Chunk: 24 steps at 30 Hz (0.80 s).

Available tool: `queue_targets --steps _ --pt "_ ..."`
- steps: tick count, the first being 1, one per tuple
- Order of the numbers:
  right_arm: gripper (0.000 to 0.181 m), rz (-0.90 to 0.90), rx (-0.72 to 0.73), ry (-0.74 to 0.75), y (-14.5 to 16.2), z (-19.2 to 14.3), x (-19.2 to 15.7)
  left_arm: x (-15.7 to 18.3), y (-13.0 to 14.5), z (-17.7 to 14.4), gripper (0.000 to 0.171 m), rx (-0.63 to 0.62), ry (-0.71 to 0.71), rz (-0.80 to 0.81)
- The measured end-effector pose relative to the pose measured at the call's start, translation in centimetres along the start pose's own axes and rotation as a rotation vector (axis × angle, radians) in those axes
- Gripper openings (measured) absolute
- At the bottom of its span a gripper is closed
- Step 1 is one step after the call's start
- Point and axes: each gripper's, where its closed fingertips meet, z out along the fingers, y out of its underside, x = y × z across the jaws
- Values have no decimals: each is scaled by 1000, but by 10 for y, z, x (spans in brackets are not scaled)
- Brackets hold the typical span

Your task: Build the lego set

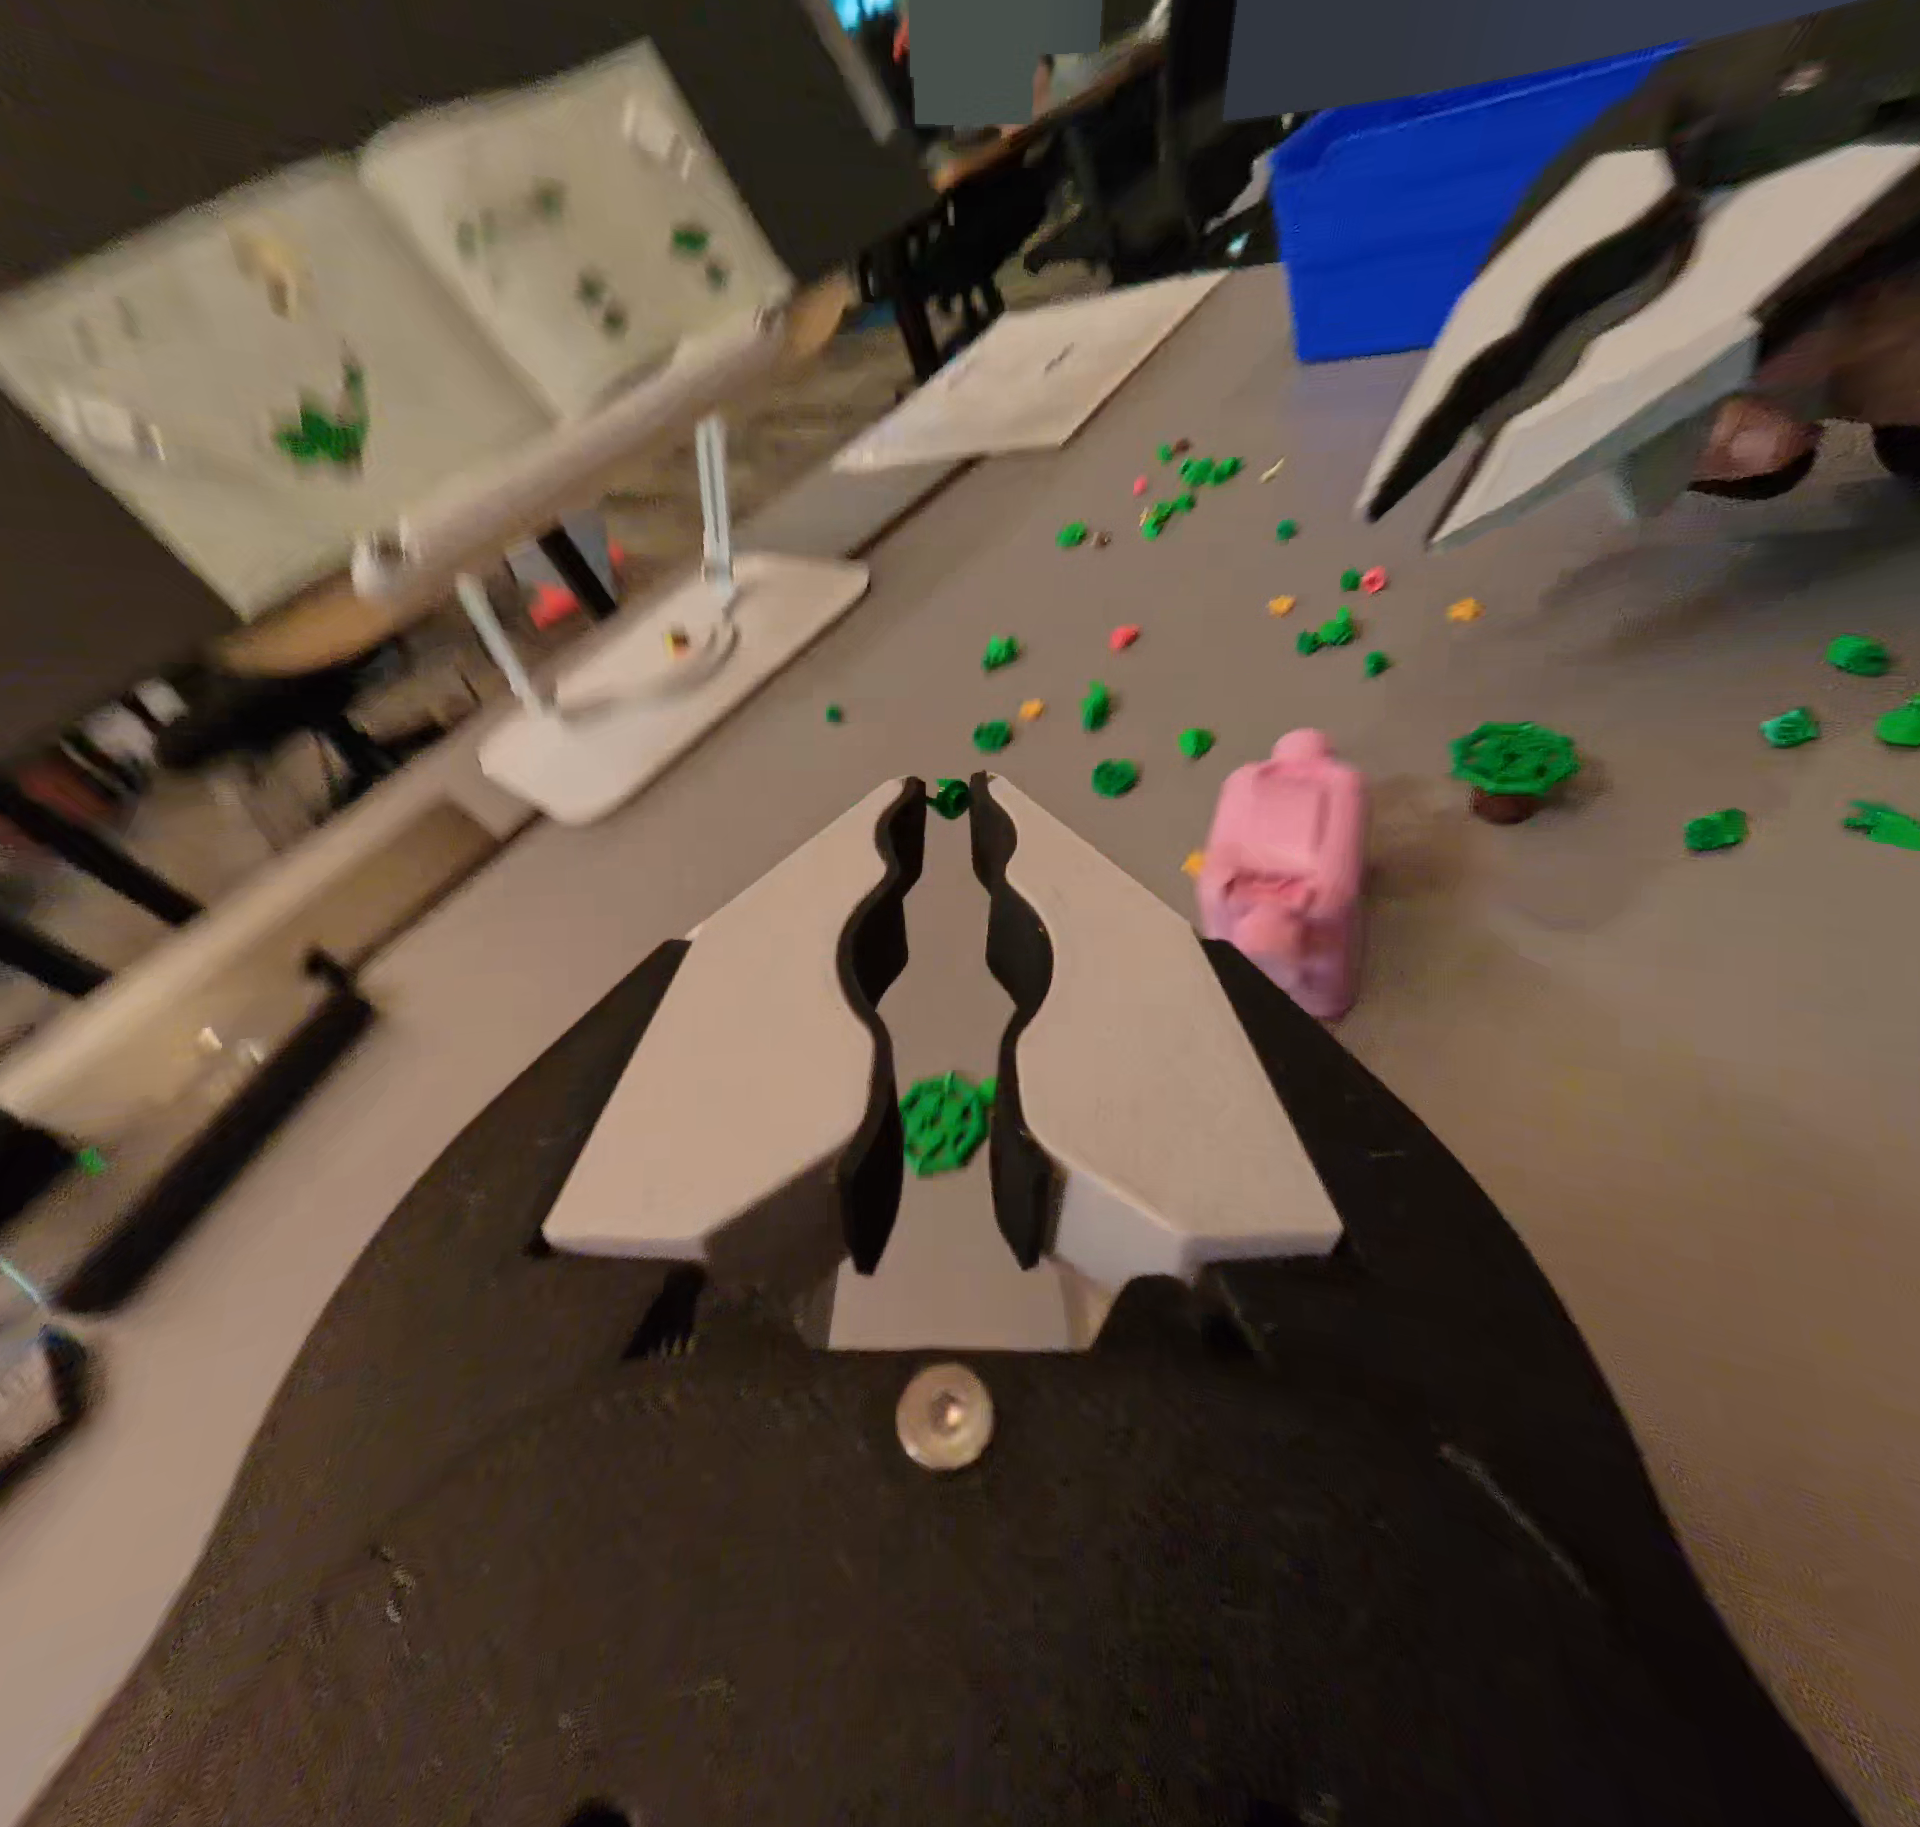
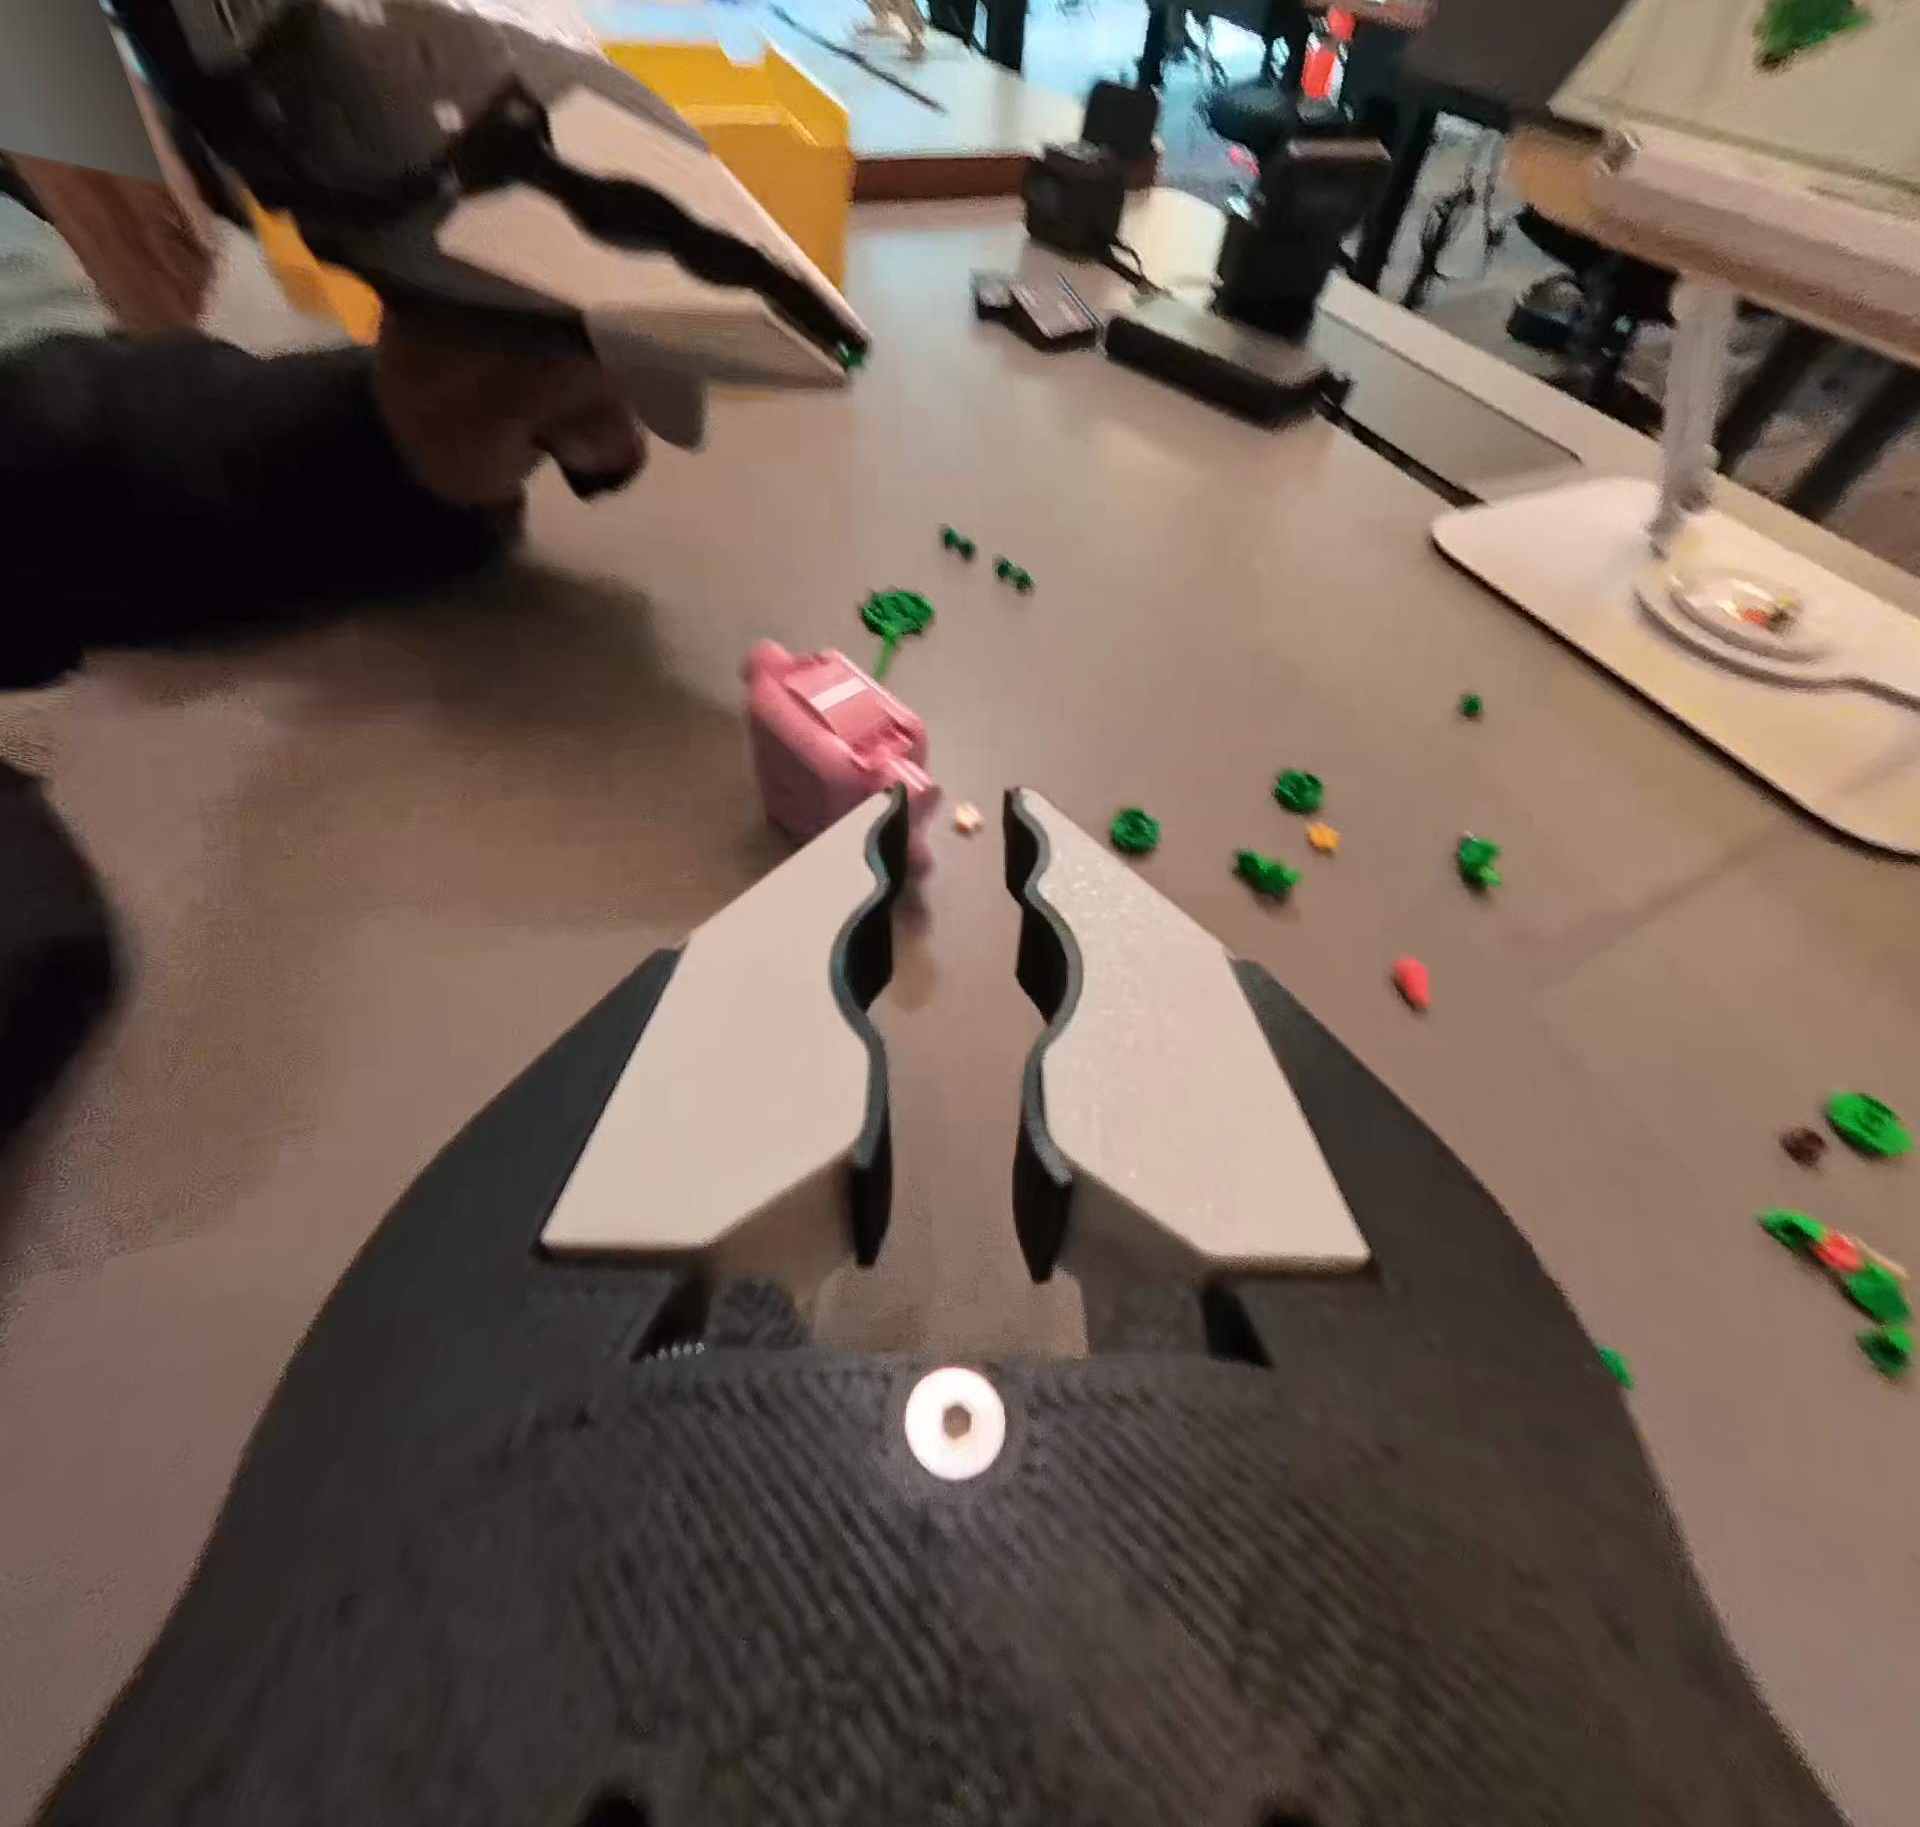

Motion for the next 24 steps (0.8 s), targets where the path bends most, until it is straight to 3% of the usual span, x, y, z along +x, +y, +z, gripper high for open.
queue_targets --steps 3,10,16,21,24 --pt "17 27 87 -74 -17 2 -22 37 -32 2 5 105 7 149" --pt "22 321 288 -286 -46 -6 -44 96 -72 17 5 210 117 155" --pt "20 706 344 -441 -44 -16 -27 102 -64 29 5 158 108 193" --pt "30 840 296 -547 -36 -9 -36 106 -56 34 5 111 84 275" --pt "26 876 287 -578 -35 -8 -39 112 -53 36 5 92 79 330"
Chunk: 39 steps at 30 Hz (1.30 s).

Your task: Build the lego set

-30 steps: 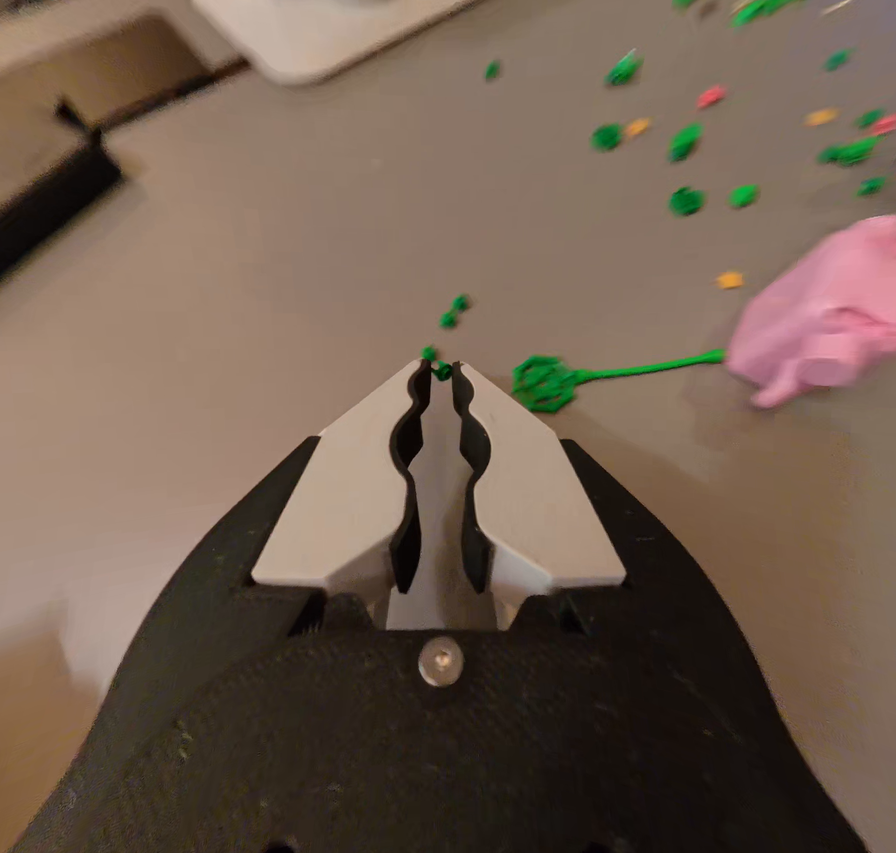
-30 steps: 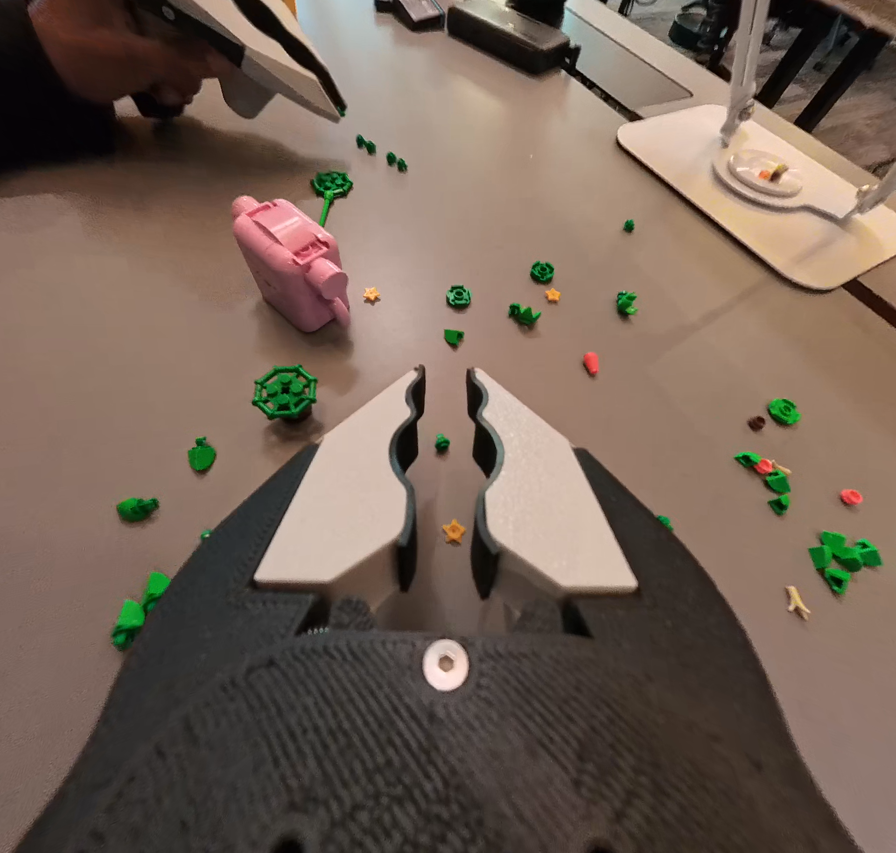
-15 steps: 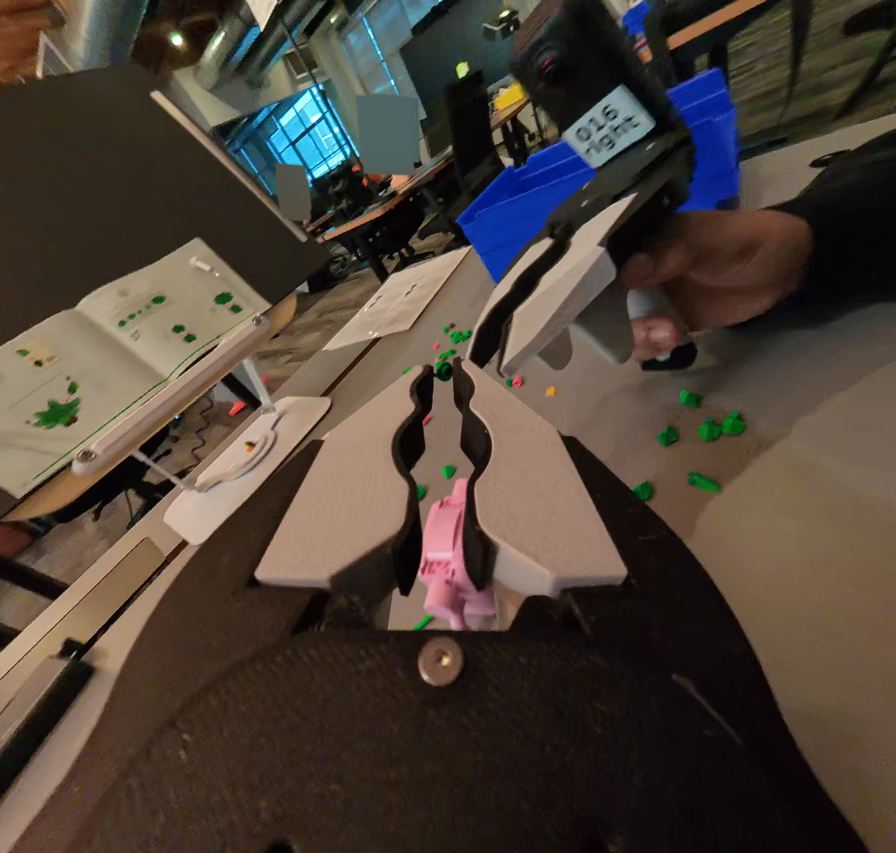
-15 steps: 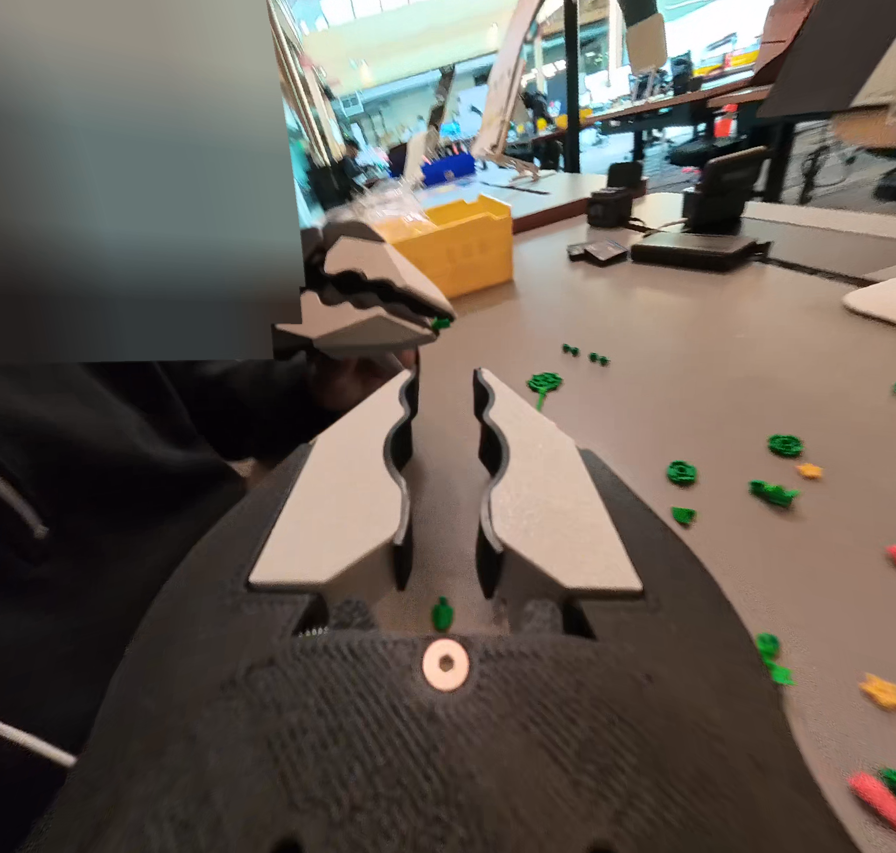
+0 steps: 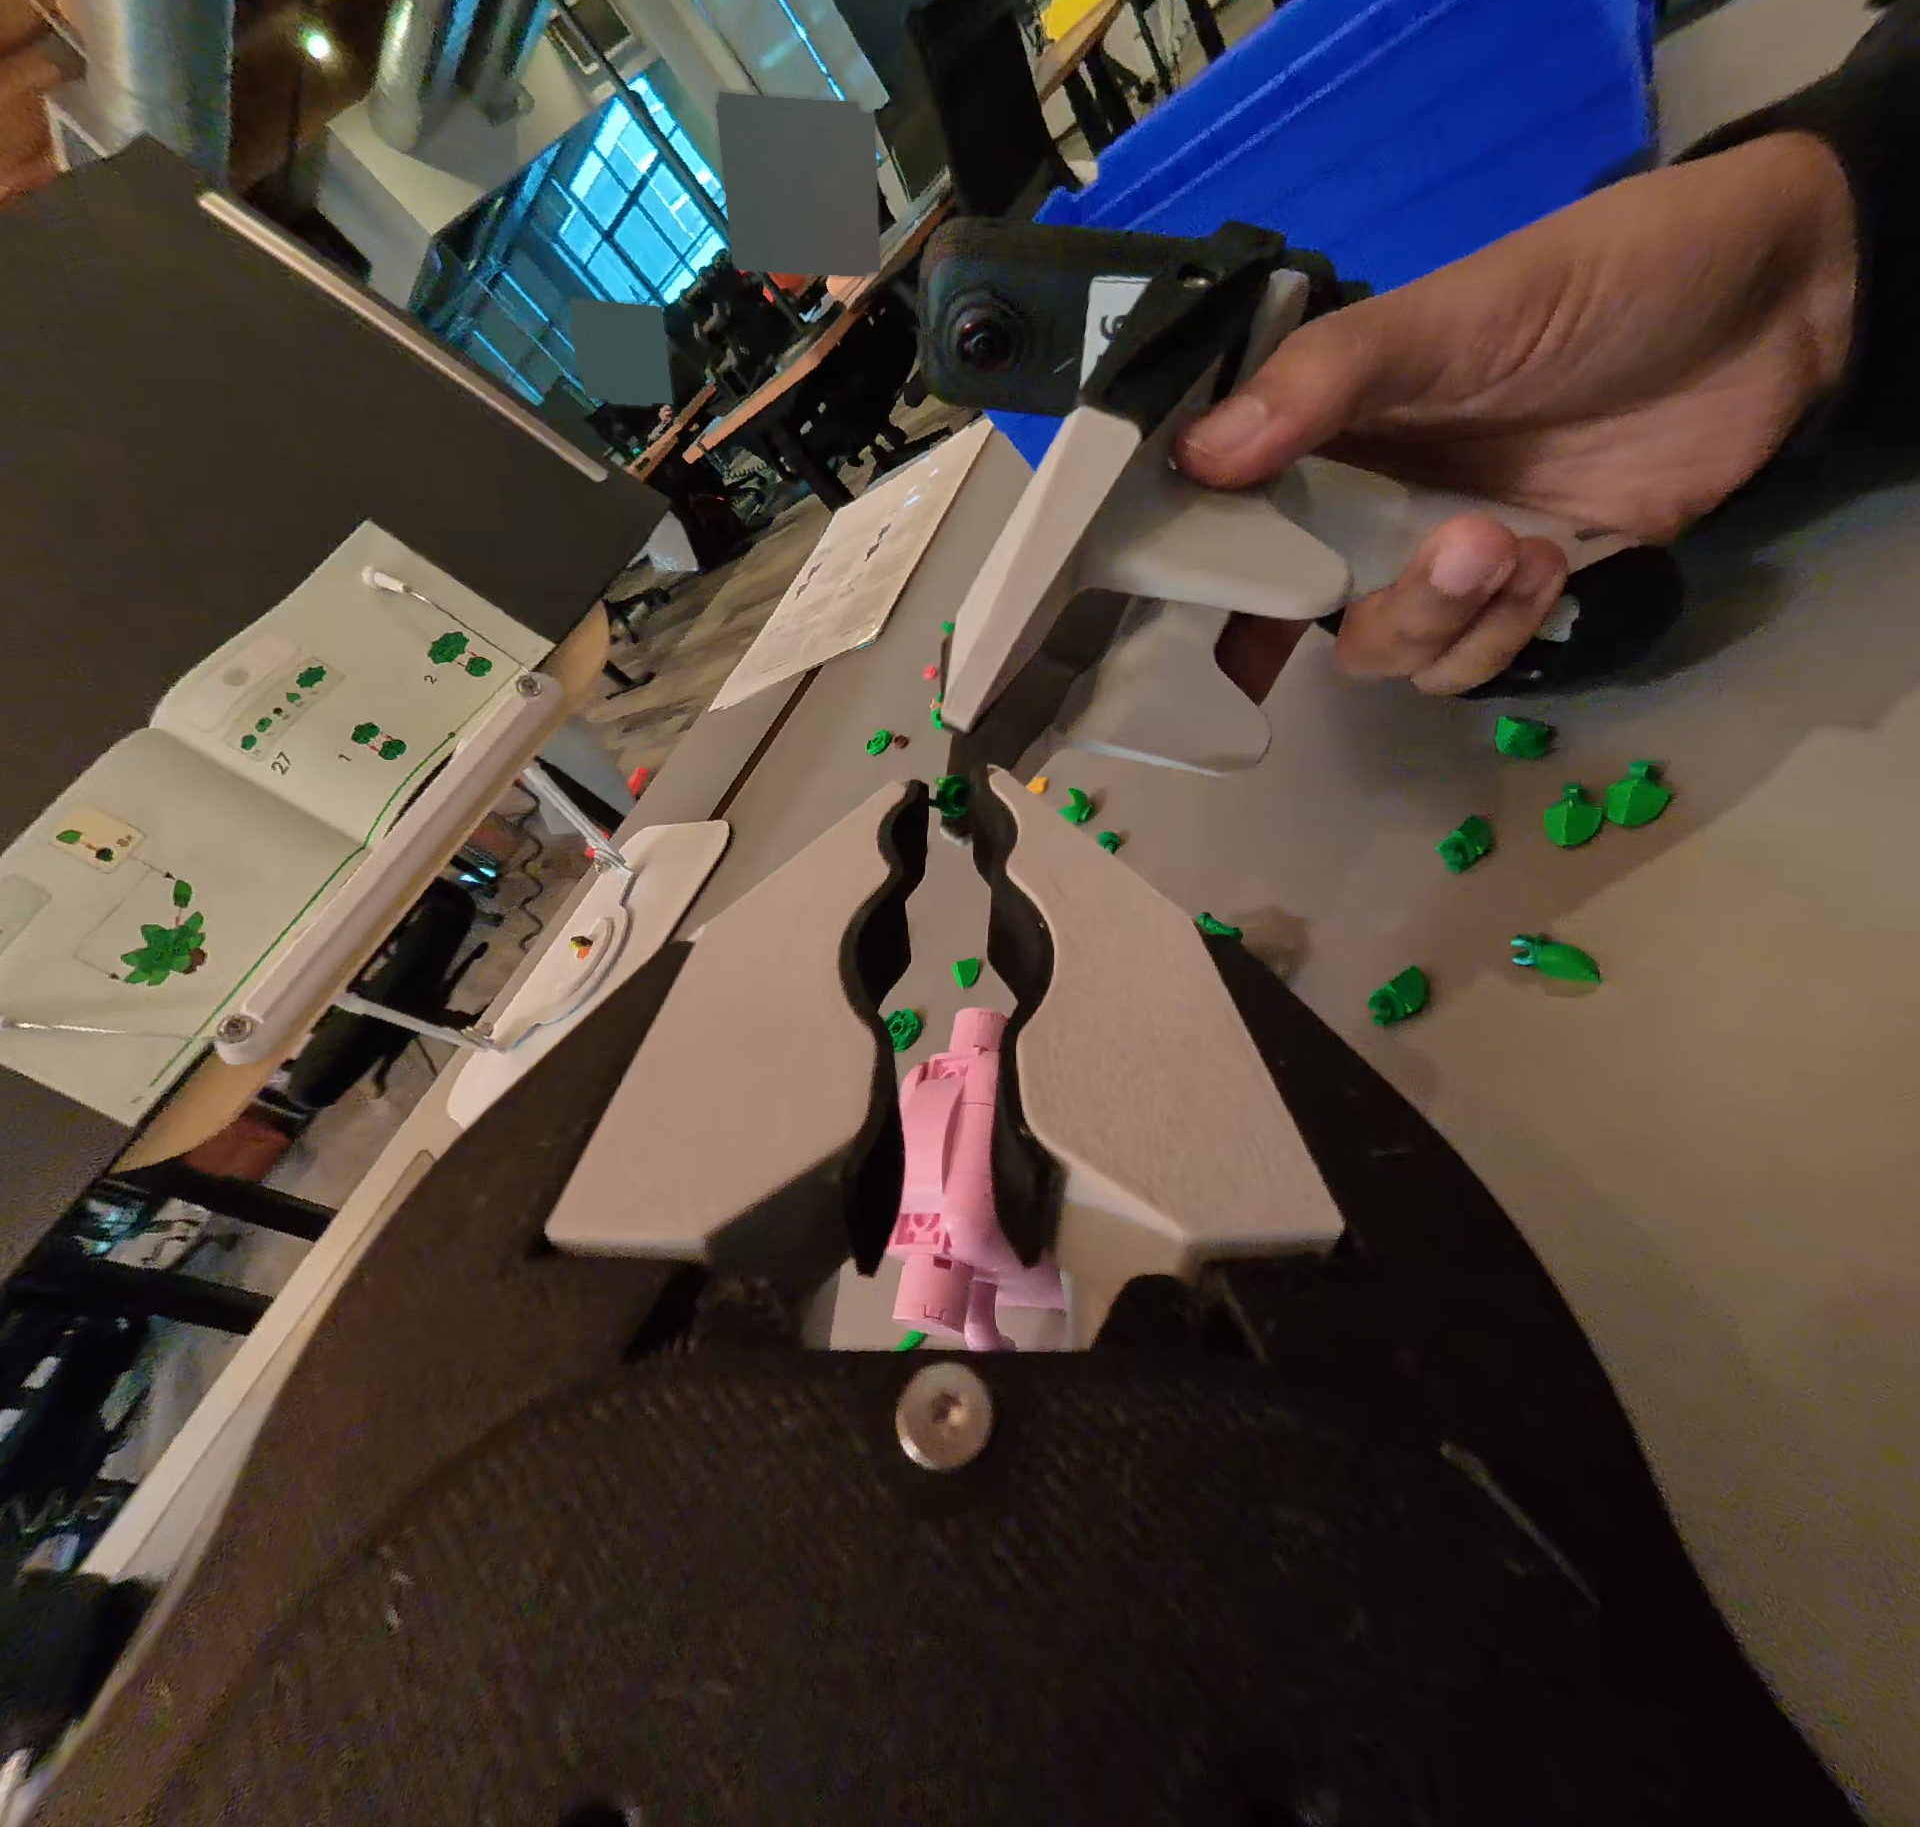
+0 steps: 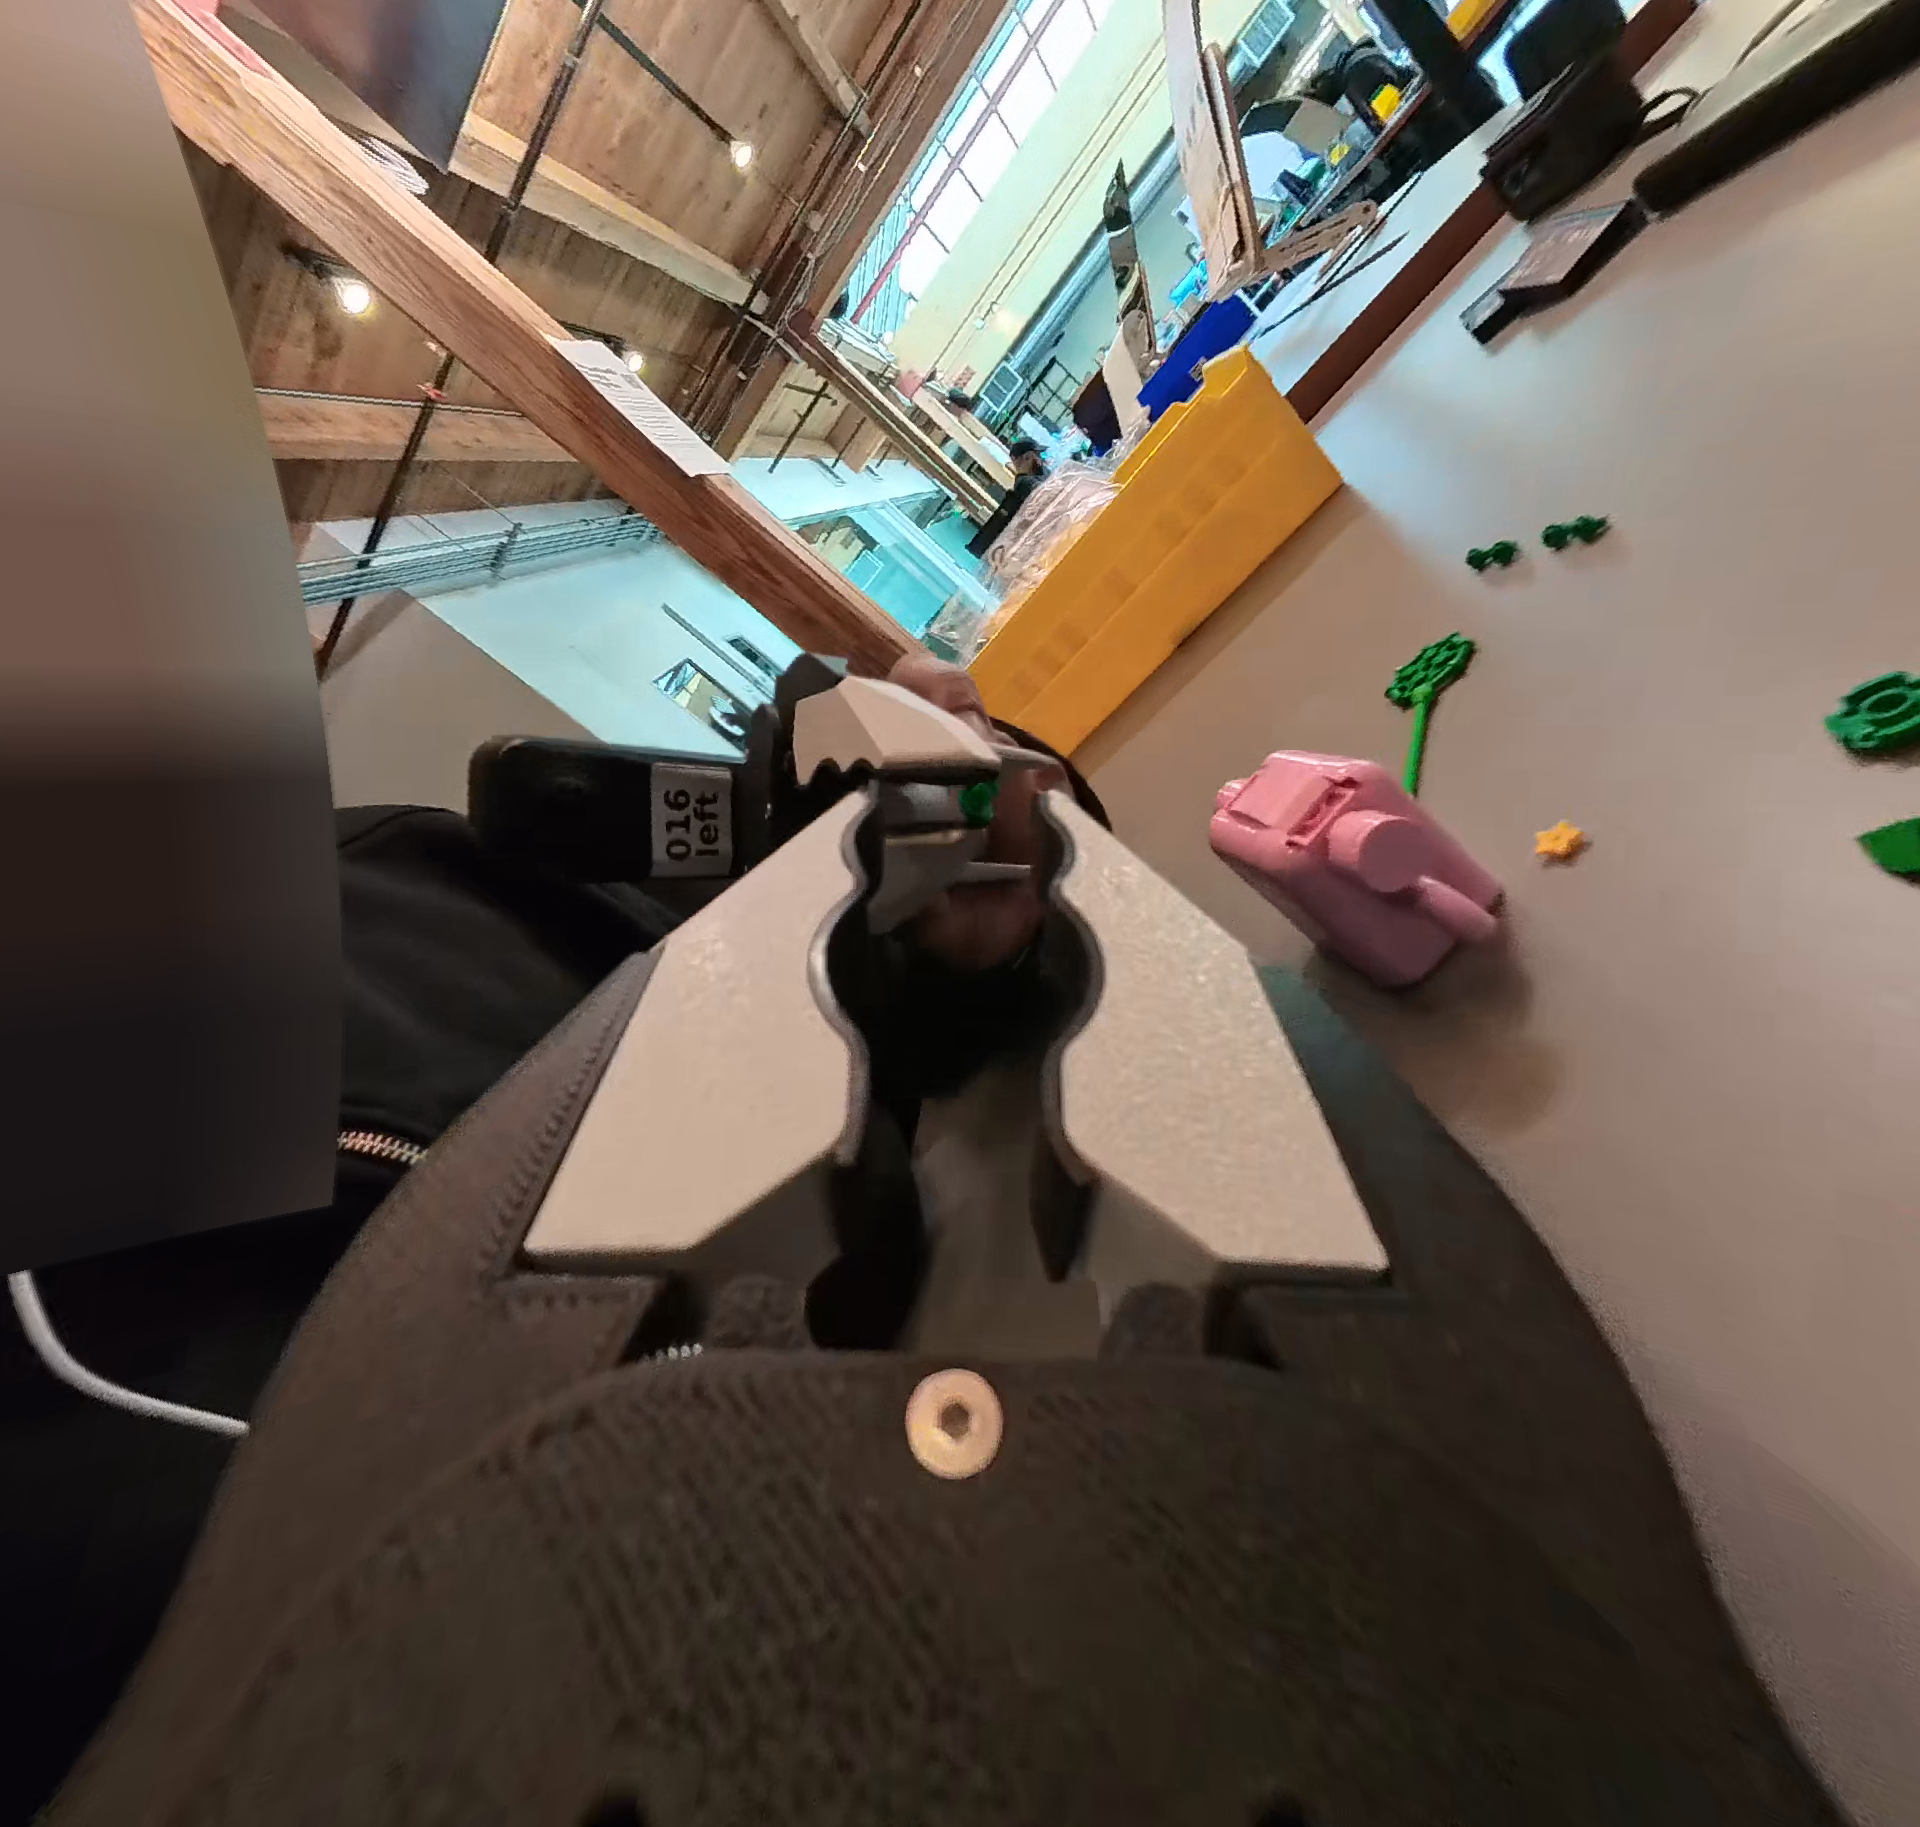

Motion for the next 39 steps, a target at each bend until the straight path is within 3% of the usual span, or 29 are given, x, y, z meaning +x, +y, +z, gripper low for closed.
queue_targets --steps 2,7,12,15,18,21,27,32,35,39 --pt "10 20 -11 -18 2 -1 0 2 0 1 5 -9 -12 35" --pt "4 42 -25 -26 3 -4 3 6 -1 3 5 -17 -18 57" --pt "4 -86 -61 35 -2 -13 5 12 -1 1 23 26 97 -94" --pt "4 -314 -147 175 -2 -21 12 12 0 -2 21 66 244 -351" --pt "4 -695 -265 423 -4 -29 27 2 1 -3 24 109 359 -679" --pt "4 -1025 -320 593 -7 -29 29 -2 21 3 23 36 400 -899" --pt "4 -1453 -440 761 2 -17 28 11 15 3 14 49 491 -993" --pt "5 -1695 -542 847 12 -10 33 14 12 4 11 44 485 -1012" --pt "5 -1728 -549 848 14 -8 32 12 17 4 1 19 468 -1008" --pt "5 -1714 -526 834 13 -7 29 11 18 4 6 13 445 -980"
